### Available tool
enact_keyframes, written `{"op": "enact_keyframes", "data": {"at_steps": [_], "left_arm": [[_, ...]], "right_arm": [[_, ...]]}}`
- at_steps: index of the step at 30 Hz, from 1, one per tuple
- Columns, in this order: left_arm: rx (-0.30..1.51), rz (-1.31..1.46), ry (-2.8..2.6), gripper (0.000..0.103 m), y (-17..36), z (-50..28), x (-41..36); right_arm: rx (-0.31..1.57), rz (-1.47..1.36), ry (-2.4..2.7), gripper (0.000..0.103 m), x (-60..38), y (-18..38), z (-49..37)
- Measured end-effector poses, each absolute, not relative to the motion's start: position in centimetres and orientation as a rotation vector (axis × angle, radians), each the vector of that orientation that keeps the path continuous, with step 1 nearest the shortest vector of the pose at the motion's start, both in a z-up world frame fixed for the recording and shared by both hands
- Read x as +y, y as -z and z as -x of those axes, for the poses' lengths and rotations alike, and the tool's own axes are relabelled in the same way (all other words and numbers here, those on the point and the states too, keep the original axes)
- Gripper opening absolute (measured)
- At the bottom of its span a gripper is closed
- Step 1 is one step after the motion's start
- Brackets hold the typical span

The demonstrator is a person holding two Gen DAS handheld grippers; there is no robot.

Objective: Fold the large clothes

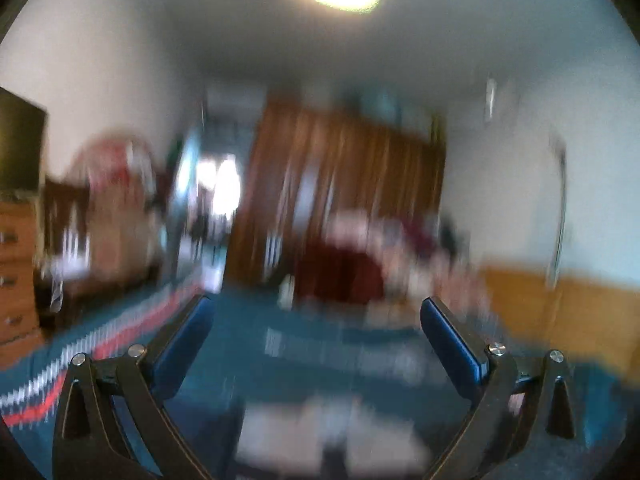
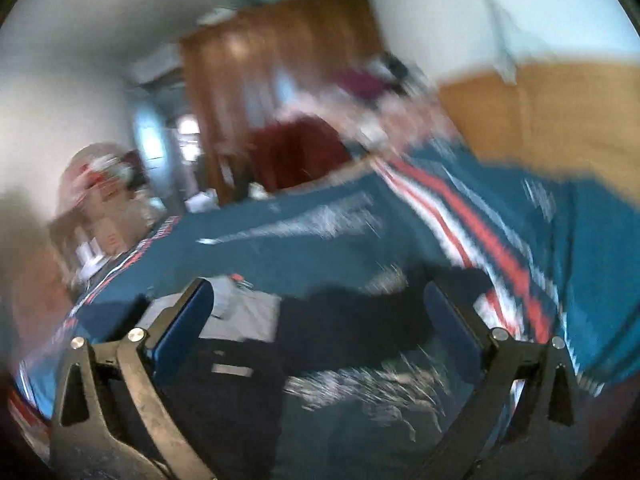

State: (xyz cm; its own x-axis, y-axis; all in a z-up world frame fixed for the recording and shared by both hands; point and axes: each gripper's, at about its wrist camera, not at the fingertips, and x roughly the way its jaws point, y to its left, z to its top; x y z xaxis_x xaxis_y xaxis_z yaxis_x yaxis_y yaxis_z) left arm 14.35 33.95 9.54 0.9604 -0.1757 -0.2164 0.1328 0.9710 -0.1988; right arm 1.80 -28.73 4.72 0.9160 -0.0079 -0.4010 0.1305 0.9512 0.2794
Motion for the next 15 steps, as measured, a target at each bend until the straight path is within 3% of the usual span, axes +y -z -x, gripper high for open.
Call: {"op": "enact_keyframes", "data": {"at_steps": [5, 6, 9, 10, 15], "left_arm": [[0.634, 0.315, 0.096, 0.102, 7.0, -22.3, 34.3], [0.677, 0.337, 0.087, 0.102, 9.5, -23.3, 33.7], [0.787, 0.391, 0.064, 0.099, 15.5, -25.1, 32.6], [0.793, 0.388, 0.063, 0.099, 16.0, -24.7, 32.3], [0.811, 0.302, 0.087, 0.099, 16.1, -24.8, 30.0]], "right_arm": [[0.56, -0.539, 0.159, 0.102, -39.2, 1.7, -7.2], [0.593, -0.6, 0.168, 0.097, -41.4, 3.3, -8.7], [0.666, -0.822, 0.167, 0.067, -47.0, 7.7, -12.0], [0.69, -0.87, 0.17, 0.063, -48.4, 9.3, -13.3], [0.743, -0.913, 0.262, 0.064, -52.1, 12.5, -17.5]]}}
